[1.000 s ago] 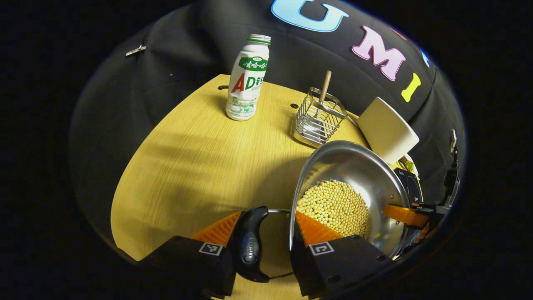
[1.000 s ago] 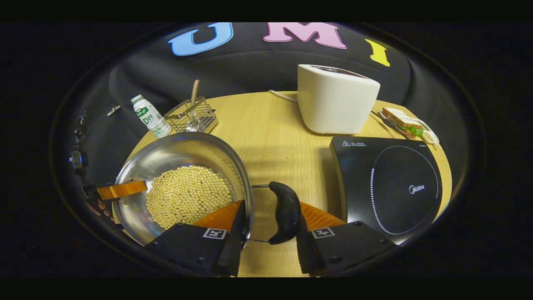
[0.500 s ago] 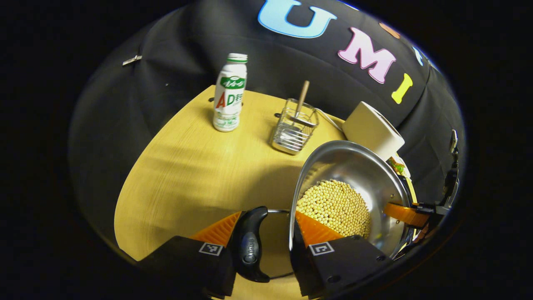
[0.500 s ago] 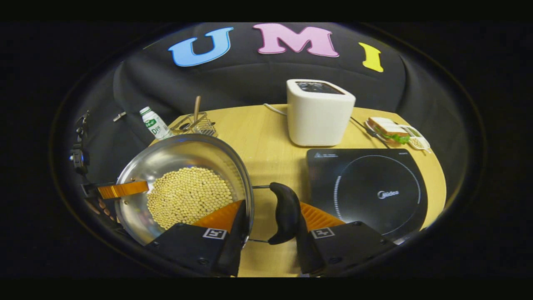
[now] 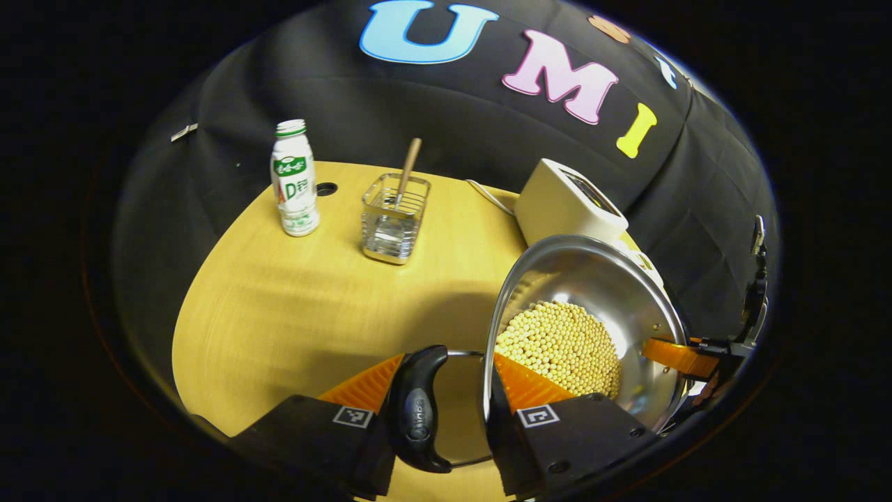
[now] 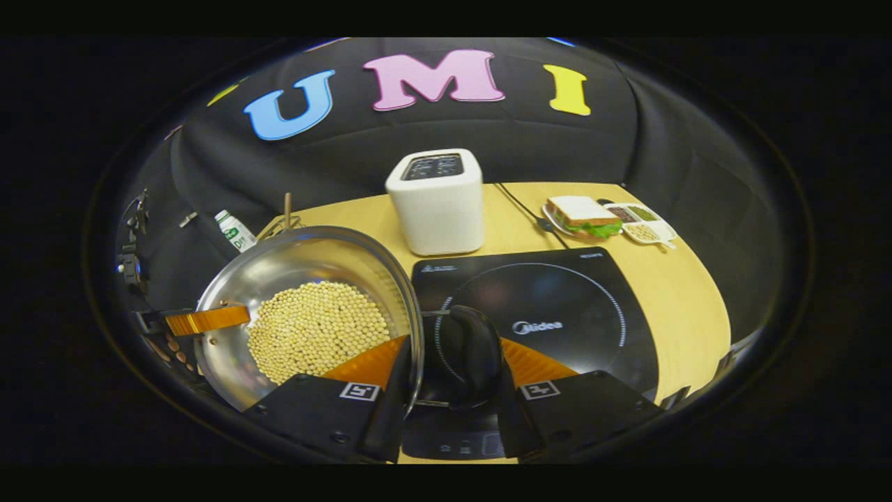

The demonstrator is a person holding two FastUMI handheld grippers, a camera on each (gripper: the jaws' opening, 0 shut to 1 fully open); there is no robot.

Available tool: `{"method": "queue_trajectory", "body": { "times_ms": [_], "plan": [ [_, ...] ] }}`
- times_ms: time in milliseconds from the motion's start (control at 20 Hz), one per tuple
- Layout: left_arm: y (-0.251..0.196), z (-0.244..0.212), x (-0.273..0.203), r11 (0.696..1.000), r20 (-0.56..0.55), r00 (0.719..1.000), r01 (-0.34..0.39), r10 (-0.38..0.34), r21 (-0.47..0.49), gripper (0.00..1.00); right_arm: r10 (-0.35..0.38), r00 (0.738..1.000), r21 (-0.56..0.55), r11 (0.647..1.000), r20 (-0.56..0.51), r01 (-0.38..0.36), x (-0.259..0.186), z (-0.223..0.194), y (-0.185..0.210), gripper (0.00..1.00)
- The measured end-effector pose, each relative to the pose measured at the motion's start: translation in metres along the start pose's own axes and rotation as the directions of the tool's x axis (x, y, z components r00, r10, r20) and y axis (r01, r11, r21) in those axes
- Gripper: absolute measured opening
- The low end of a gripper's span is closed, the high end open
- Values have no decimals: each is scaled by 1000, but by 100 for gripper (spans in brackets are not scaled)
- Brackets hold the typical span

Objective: First push the handle of the pot to place it horizontally, then grasp the pot with both hands and set it on the induction cooktop.

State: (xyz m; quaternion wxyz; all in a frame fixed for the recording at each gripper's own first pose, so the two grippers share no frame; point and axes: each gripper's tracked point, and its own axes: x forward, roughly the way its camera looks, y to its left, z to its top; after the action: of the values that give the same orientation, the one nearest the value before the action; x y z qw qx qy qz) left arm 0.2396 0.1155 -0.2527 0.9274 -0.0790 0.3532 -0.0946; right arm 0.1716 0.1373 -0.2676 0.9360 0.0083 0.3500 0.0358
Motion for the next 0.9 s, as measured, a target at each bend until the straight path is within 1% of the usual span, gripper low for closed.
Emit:
{"method": "queue_trajectory", "body": {
  "times_ms": [150,200,250,550,750,900],
  "plan": [
    [-35,1,2,1000,-2,1000,10,-10,6,60,-6,1000,9,1000,14,6,-9,9,-32,57],
    [-47,2,3,1000,-2,1000,10,-10,10,60,-7,1000,13,1000,15,7,-11,11,-42,54],
    [-58,3,5,1000,0,1000,11,-11,16,60,-8,1000,17,1000,16,8,-12,14,-53,58],
    [-121,-1,24,1000,-7,1000,8,-8,24,60,-11,1000,21,1000,11,11,-12,25,-116,58],
    [-154,-8,43,1000,-19,1000,4,-3,22,60,-12,1000,19,1000,-8,12,-3,28,-152,58],
    [-170,-10,56,1000,-21,1000,-5,6,23,61,-7,1000,19,1000,-22,7,6,30,-170,58]
  ]
}}
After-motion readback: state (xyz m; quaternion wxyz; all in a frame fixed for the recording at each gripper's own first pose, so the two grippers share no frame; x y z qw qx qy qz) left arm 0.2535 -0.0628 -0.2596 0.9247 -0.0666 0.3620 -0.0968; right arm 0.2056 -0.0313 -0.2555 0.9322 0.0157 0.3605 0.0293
